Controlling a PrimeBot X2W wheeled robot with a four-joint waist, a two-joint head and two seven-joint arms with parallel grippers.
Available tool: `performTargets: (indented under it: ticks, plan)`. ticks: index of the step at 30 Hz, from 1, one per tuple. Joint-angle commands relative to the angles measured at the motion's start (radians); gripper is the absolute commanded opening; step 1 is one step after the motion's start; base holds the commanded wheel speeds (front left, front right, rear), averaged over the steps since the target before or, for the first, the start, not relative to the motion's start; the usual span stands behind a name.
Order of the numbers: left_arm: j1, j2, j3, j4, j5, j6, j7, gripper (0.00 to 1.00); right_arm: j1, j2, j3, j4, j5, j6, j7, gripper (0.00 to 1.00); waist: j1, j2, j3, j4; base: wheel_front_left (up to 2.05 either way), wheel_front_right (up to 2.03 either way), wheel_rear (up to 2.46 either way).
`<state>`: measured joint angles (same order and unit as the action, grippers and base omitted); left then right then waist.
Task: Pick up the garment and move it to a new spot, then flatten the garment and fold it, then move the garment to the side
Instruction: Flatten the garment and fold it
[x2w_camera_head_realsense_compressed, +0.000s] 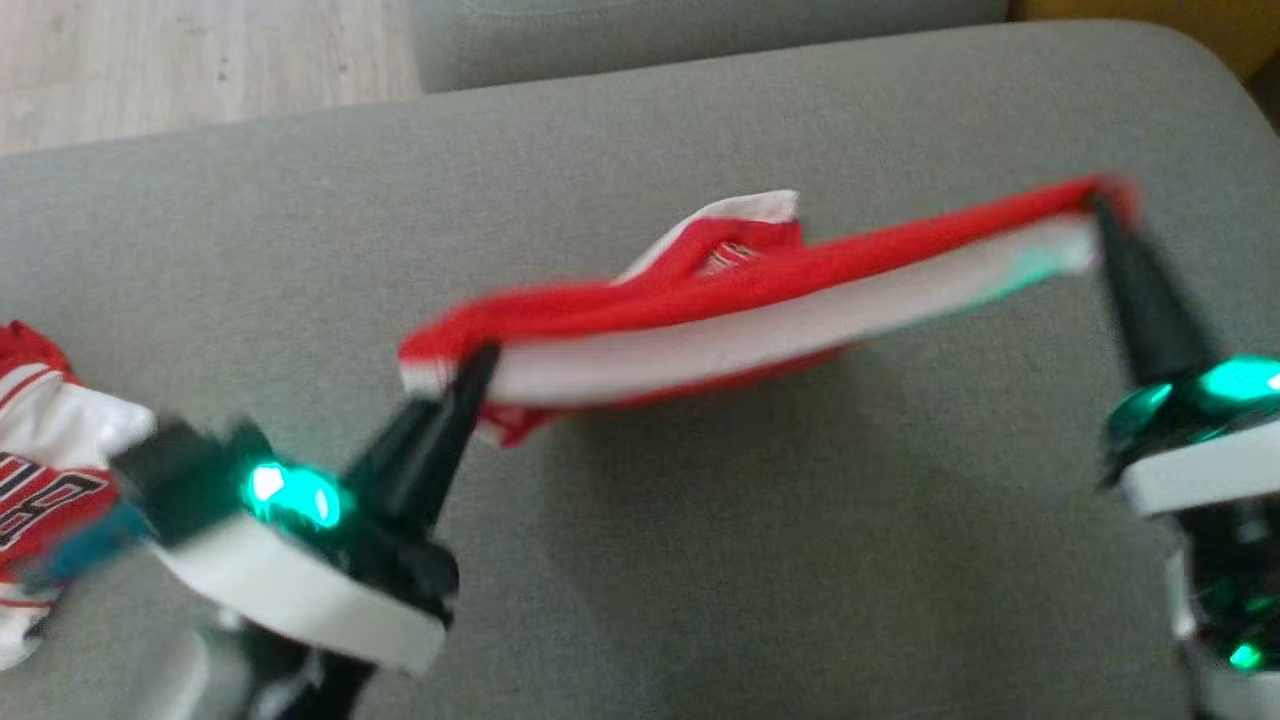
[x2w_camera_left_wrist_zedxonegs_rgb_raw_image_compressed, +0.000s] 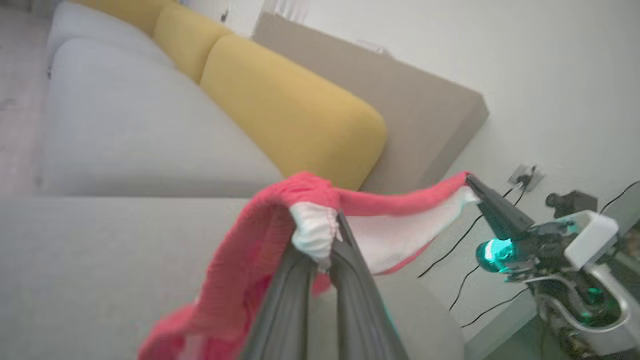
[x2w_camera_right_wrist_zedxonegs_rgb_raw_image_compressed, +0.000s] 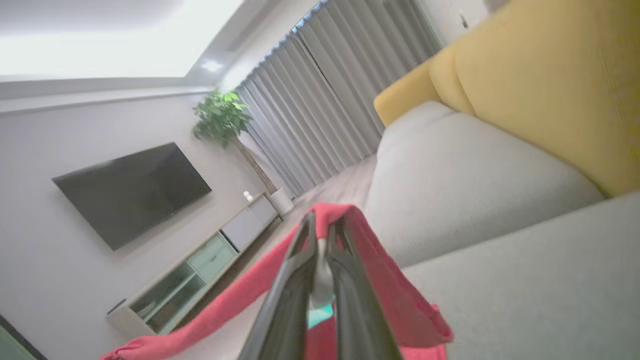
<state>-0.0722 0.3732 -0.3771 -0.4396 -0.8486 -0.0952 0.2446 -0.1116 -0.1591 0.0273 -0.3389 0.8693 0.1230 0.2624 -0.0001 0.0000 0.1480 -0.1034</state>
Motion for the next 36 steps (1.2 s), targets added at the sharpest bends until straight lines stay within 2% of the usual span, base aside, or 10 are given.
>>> performTargets:
  ticks: [1,3,6,11,14,17,22,26,30,36]
  plan:
    - [-0.094,0.018,0.057,-0.055,-0.019,0.009,0.015,0.0,-0.072,-0.011,0.011,-0.055,0.015,0.008,0.016,0.0,0.0001,0.0,0.015,-0.01,0.0,0.0,0.0]
    - [-0.188,0.004,0.076,-0.127,-0.095,0.049,0.092,0.0,-0.144,-0.014,-0.027,-0.114,0.043,0.008,0.071,0.0,0.0001,0.0,0.043,-0.021,0.0,0.0,0.0]
    - [-0.376,0.007,0.113,-0.139,-0.155,0.119,0.207,0.0,-0.301,-0.008,-0.064,-0.126,0.049,0.008,0.156,0.0,0.0001,0.0,0.106,-0.043,0.0,0.0,0.0]
    - [-0.742,-0.006,0.117,0.048,-0.15,0.177,0.327,0.0,-0.623,0.009,-0.081,0.023,-0.028,0.008,0.261,0.0,0.0001,0.0,0.23,-0.054,0.0,0.0,0.0]
    - [-0.938,-0.026,0.106,0.243,-0.096,0.171,0.321,0.0,-0.811,0.039,-0.062,0.173,-0.1,0.008,0.272,0.0,0.0001,0.0,0.288,-0.062,0.0,0.0,0.0]
    - [-1.099,-0.065,0.105,0.444,-0.042,0.149,0.252,0.0,-0.981,0.069,-0.041,0.322,-0.166,0.008,0.228,0.0,0.0001,0.0,0.333,-0.067,0.0,0.0,0.0]
    - [-1.321,-0.131,0.087,0.703,0.051,0.061,0.054,0.0,-1.195,0.098,-0.052,0.521,-0.212,0.008,0.091,0.0,0.0001,0.0,0.403,-0.069,0.0,0.0,0.0]
    - [-1.356,-0.173,0.067,0.845,0.069,0.007,-0.067,0.0,-1.216,0.104,-0.013,0.623,-0.204,0.008,0.035,0.0,0.0001,0.0,0.43,-0.066,0.0,0.0,0.0]
    - [-1.267,-0.168,0.039,0.912,0.045,-0.023,-0.116,0.0,-1.098,0.058,0.051,0.66,-0.198,0.008,0.023,0.0,0.0001,0.0,0.432,-0.06,0.0,0.0,0.0]
    - [-0.977,-0.135,0.006,0.822,-0.05,-0.033,-0.117,0.0,-0.827,-0.073,0.12,0.599,-0.145,0.008,0.057,0.0,0.0001,0.0,0.42,-0.057,0.0,0.0,0.0]
